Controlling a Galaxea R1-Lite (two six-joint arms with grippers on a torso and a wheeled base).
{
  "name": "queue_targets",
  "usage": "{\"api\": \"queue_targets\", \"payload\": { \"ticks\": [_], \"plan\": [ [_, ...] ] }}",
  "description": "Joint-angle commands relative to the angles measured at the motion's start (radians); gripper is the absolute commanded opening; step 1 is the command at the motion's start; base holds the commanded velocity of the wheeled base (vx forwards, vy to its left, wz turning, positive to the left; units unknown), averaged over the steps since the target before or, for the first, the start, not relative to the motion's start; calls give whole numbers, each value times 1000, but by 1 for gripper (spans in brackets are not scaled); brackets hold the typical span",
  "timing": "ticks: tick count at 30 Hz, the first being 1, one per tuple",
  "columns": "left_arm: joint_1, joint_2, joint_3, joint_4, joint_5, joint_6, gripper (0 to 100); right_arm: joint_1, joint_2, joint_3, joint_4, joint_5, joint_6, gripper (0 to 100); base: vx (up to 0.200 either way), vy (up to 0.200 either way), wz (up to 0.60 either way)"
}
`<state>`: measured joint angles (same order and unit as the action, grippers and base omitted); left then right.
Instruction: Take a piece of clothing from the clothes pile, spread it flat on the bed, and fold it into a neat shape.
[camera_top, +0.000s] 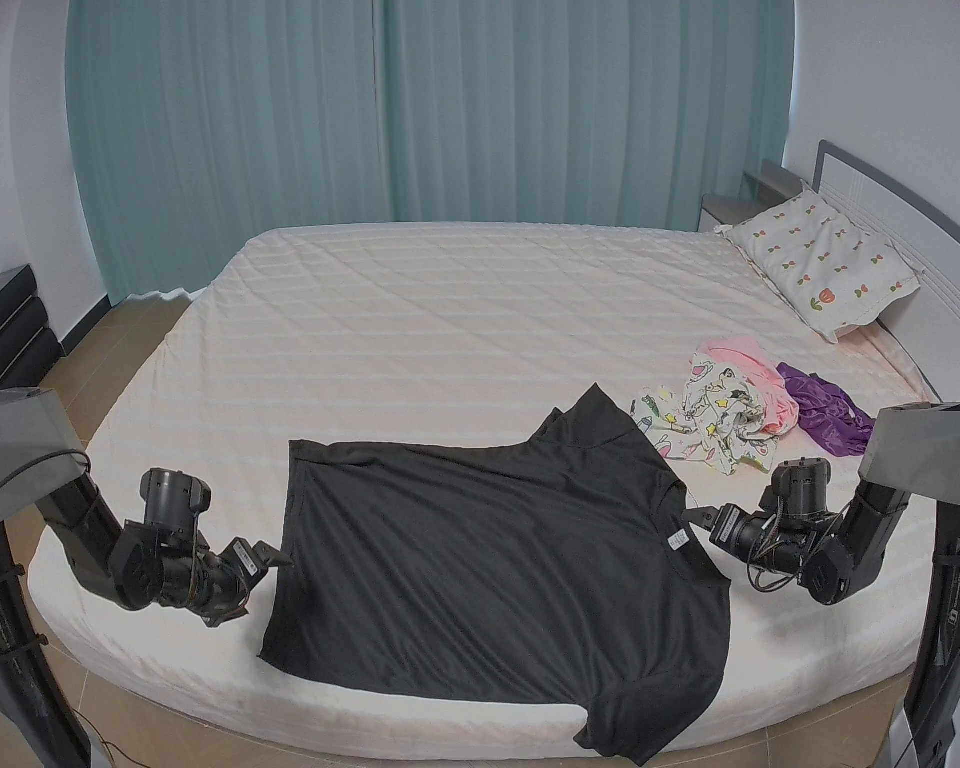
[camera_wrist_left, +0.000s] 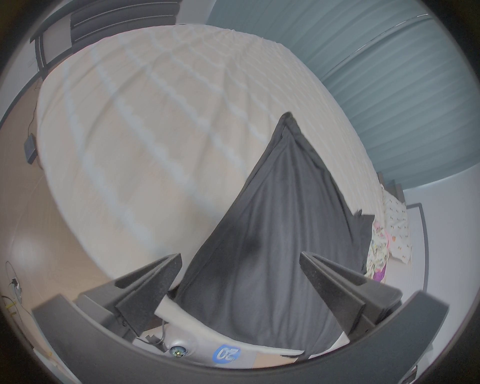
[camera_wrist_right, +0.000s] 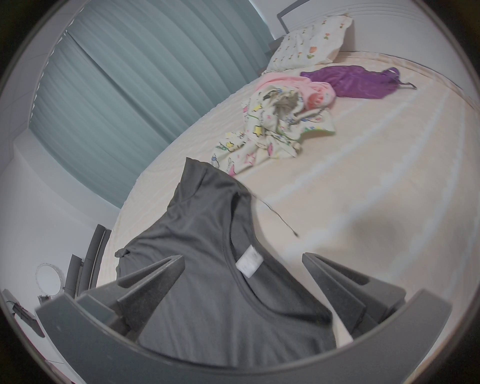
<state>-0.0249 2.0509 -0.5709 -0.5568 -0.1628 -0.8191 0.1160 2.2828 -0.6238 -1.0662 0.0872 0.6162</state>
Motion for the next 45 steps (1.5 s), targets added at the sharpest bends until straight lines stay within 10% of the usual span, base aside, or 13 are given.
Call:
{"api": "queue_targets", "payload": {
  "ticks": [1,12,37,38,45],
  "plan": [
    [-50,-51,152,-77,9,5,100,-4,-35,98,-34,-4,14,100,0,0,0],
    [-127,86,220,-284,140,-3,100,-44,-140,312,-35,103,-46,100,0,0,0],
    [-208,221,137,-295,336,0,100,-41,-46,538,-261,128,-61,100,0,0,0],
    [-210,223,135,-295,339,0,0,-41,-45,539,-270,129,-59,100,0,0,0],
    [-214,226,141,-291,345,2,0,-41,-16,567,-340,131,-59,100,0,0,0]
  ]
}}
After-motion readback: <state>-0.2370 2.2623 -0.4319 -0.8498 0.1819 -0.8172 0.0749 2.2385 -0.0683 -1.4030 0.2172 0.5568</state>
